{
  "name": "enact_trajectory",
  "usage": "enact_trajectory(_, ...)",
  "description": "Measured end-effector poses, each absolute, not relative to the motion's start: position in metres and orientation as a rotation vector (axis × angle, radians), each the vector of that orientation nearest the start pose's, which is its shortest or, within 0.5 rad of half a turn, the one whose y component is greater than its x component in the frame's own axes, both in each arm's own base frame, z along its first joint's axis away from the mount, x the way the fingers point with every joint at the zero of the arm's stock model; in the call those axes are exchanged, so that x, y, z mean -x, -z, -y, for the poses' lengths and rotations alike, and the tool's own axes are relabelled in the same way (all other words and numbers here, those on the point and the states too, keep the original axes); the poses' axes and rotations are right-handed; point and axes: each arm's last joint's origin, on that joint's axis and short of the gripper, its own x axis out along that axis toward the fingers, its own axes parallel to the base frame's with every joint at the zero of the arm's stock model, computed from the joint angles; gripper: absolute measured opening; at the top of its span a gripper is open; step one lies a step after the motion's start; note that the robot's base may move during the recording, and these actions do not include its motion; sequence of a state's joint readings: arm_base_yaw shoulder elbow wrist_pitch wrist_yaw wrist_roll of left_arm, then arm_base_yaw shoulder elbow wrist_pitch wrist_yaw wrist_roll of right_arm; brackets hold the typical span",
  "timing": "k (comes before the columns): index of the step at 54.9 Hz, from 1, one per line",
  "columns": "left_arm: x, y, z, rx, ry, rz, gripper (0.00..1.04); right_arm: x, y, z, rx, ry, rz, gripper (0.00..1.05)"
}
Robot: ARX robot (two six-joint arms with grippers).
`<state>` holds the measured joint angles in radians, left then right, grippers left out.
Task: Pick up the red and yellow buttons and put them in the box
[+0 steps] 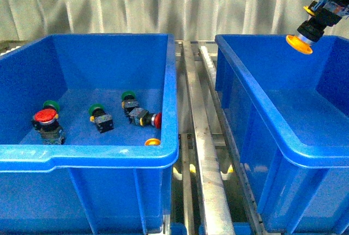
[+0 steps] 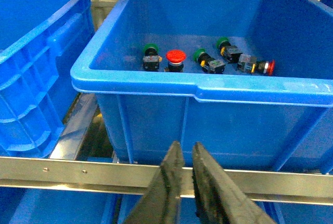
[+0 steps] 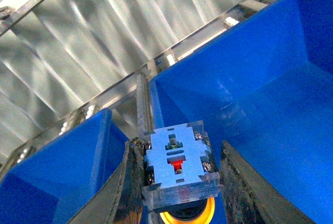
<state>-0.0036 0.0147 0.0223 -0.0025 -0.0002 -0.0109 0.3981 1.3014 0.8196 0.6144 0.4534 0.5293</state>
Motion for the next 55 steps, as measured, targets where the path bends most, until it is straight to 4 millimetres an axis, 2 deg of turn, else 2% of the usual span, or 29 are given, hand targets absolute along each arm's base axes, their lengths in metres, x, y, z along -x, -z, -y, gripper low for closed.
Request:
enact_trajectory(1,-0.097,-0.170,0.000,0.011,0.003,0.005,0.15,-0.270,-0.310,-0.100,-0.583,0.022,0.132,0.32)
enact_trajectory(11,-0.097,-0.170,0.000,0.011,0.003,0.005,0.44,-0.267,-0.309,-0.099,-0.579,0.027,0.124,0.32)
enact_trajectory(16,-0.097,-0.170,0.000,0.011,0.003,0.005,0.65,-0.266,-0.308,-0.098,-0.578,0.029,0.120,0.32)
enact_trajectory(26,-0.097,-0.170,0.000,0.011,0.003,0.005,0.98,-0.264,-0.309,-0.097,-0.583,0.033,0.116,0.32)
enact_trajectory(43,-0.097,-0.170,0.000,0.009,0.003,0.005,0.97,-0.258,-0.301,-0.096,-0.631,0.038,0.078,0.32)
enact_trajectory(55,-0.097,-0.170,0.000,0.009,0.000,0.005,0.97,-0.253,-0.306,-0.090,-0.661,0.034,0.090,0.32)
